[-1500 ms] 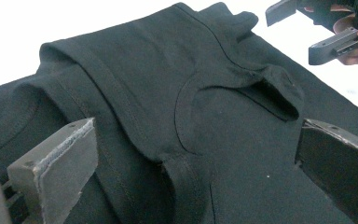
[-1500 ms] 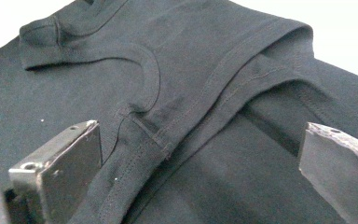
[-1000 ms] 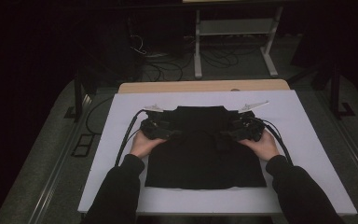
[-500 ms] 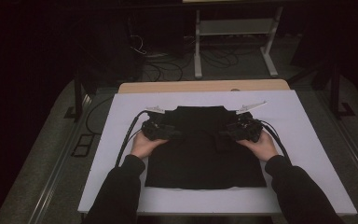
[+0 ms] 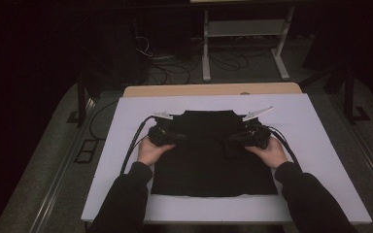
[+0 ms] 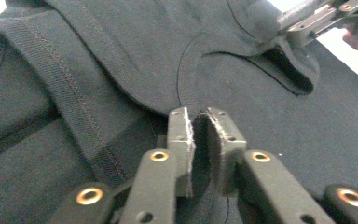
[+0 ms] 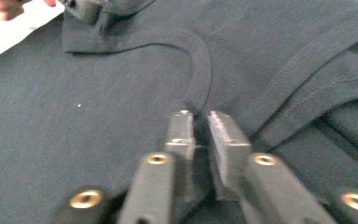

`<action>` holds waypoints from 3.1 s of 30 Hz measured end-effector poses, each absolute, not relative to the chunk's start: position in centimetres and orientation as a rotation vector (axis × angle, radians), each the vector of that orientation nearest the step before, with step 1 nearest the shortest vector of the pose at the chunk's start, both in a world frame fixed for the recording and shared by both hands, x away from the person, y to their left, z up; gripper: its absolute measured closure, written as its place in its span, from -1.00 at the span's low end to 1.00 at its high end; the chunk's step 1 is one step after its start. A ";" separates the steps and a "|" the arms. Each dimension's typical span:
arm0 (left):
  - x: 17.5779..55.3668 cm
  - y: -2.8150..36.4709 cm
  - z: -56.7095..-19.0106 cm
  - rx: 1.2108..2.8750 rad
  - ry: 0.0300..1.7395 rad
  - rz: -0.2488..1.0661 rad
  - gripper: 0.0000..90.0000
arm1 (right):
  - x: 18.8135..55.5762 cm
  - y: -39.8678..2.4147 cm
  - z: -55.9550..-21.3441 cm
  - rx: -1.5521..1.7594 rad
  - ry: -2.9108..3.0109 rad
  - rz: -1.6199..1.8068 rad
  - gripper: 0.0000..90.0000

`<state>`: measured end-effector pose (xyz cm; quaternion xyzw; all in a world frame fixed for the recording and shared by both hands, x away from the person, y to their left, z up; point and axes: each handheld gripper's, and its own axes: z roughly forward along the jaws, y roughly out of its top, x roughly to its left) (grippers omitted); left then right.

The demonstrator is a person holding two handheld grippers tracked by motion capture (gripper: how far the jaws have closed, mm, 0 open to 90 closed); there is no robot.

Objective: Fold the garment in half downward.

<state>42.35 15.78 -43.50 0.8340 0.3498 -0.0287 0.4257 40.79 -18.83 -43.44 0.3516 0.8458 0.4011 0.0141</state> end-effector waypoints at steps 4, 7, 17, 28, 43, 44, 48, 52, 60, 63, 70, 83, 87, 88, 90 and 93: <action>42.3 15.8 -43.4 2.111 0.859 -0.055 0.89 | 40.7 -18.8 -43.3 1.069 2.638 1.247 0.95; 42.2 15.9 -43.3 2.115 0.861 -0.043 0.91 | 40.6 -18.7 -43.2 1.054 2.644 1.235 0.96; 41.8 16.6 -42.6 2.074 0.864 -0.021 0.92 | 40.4 -18.9 -42.9 1.058 2.638 1.259 0.97; 40.8 17.4 -42.2 2.036 0.859 -0.005 0.92 | 39.7 -19.1 -42.2 1.069 2.631 1.299 0.97; 38.3 17.3 -41.3 2.007 0.832 0.022 0.92 | 37.7 -19.1 -41.7 1.073 2.648 1.316 0.98; 38.1 17.3 -41.3 2.002 0.832 0.026 0.92 | 37.5 -19.1 -41.7 1.071 2.652 1.317 0.97; 37.5 17.6 -41.3 1.990 0.840 0.024 0.92 | 37.1 -19.0 -41.8 1.076 2.659 1.329 0.98; 37.3 18.0 -41.0 1.962 0.844 0.018 0.92 | 36.6 -18.9 -41.6 1.070 2.663 1.334 0.98; 36.4 17.8 -40.9 1.962 0.829 0.019 0.92 | 36.0 -19.2 -41.3 1.084 2.665 1.355 0.98; 36.1 17.8 -40.9 1.962 0.823 0.020 0.92 | 35.7 -19.4 -41.2 1.085 2.664 1.356 0.98; 35.3 17.7 -40.9 1.964 0.813 0.020 0.92 | 35.1 -20.2 -40.9 1.098 2.652 1.379 0.98; 33.4 18.0 -40.9 1.975 0.802 0.012 0.92 | 33.3 -20.3 -41.0 1.096 2.680 1.366 0.98; 33.0 18.3 -41.0 1.977 0.799 0.010 0.92 | 32.9 -20.3 -41.2 1.100 2.690 1.359 0.98; 32.8 18.3 -41.0 1.977 0.798 0.009 0.92 | 32.8 -20.3 -41.2 1.102 2.694 1.355 0.98; 32.5 18.3 -41.0 1.987 0.795 0.006 0.92 | 32.6 -20.3 -41.2 1.095 2.702 1.353 0.98; 32.0 18.1 -41.1 1.996 0.785 0.007 0.92 | 32.2 -20.2 -41.2 1.091 2.720 1.343 0.98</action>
